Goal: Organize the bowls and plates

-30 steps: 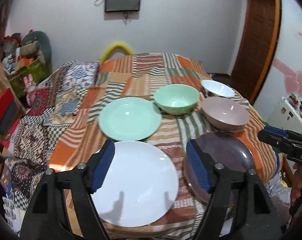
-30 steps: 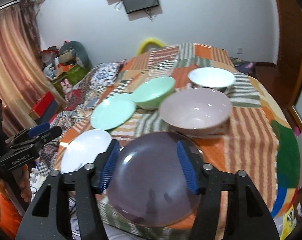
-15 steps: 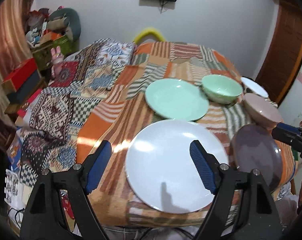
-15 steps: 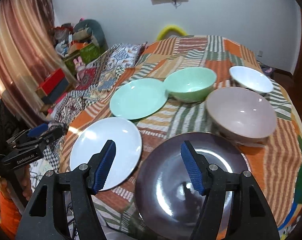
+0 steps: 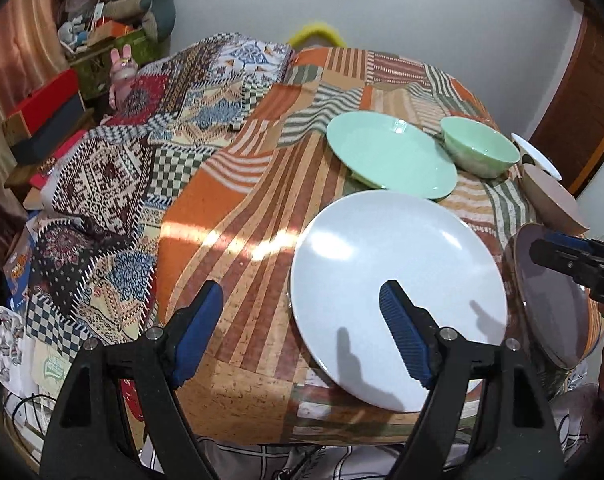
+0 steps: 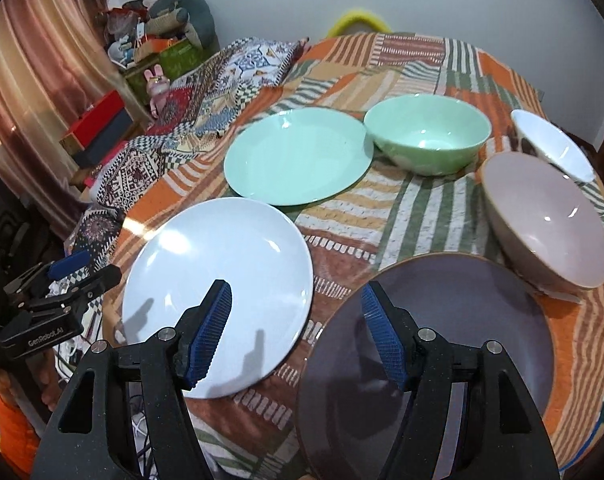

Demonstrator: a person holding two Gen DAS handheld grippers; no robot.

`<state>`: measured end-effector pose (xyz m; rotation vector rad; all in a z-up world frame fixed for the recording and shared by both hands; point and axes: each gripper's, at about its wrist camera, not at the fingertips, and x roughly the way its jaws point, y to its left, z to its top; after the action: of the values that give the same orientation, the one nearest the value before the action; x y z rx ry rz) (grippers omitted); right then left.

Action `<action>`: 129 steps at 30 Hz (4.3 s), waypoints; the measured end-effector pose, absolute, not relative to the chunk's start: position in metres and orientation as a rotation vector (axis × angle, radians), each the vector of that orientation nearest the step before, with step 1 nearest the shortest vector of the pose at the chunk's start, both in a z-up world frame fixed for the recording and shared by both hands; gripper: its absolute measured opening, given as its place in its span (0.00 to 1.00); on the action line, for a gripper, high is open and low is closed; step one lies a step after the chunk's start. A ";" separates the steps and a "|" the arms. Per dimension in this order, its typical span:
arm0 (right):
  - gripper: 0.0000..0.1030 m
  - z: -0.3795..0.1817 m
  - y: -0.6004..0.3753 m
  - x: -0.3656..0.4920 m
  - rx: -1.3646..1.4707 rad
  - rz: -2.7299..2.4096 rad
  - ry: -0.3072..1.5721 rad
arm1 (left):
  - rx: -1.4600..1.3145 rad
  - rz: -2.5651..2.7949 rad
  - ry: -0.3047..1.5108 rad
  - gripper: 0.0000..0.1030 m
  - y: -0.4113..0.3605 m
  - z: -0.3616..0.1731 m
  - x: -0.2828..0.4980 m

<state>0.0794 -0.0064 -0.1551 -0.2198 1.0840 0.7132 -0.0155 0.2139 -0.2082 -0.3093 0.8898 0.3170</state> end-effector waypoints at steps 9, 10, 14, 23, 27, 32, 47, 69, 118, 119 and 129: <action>0.62 -0.174 0.007 0.092 -0.240 0.710 1.139 | -0.329 0.297 0.915 0.78 0.222 -0.226 -0.010; 0.62 -0.177 0.008 0.093 -0.237 0.711 1.147 | -0.331 0.295 0.916 0.77 0.223 -0.227 -0.010; 0.60 -0.184 0.011 0.096 -0.258 0.708 1.153 | -0.335 0.273 0.930 0.63 0.223 -0.233 -0.008; 0.44 -0.196 0.020 0.102 -0.291 0.711 1.193 | -0.390 0.239 0.958 0.39 0.233 -0.245 -0.004; 0.37 -0.202 0.025 0.103 -0.308 0.719 1.218 | -0.391 0.228 0.967 0.34 0.232 -0.249 -0.002; 0.33 -0.207 0.030 0.101 -0.335 0.722 1.226 | -0.392 0.217 0.963 0.30 0.231 -0.248 -0.003; 0.34 -0.210 0.033 0.088 -0.311 0.787 1.262 | -0.411 0.215 0.974 0.27 0.237 -0.251 -0.005; 0.29 -0.185 0.019 0.086 -0.226 0.779 1.206 | -0.420 0.219 0.931 0.27 0.229 -0.223 -0.006; 0.29 -0.119 -0.137 0.067 -0.014 0.563 1.013 | -0.211 -0.041 0.858 0.27 0.083 -0.153 0.035; 0.29 -0.121 -0.140 0.067 -0.012 0.558 1.018 | -0.212 -0.044 0.863 0.27 0.082 -0.154 0.035; 0.30 -0.141 -0.157 0.067 0.004 0.523 1.077 | -0.185 -0.076 0.943 0.27 0.067 -0.179 0.047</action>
<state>0.0670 -0.1565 -0.1411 0.0038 1.0768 0.5225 0.0472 0.0673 -0.1787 -0.1847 0.9429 -0.0763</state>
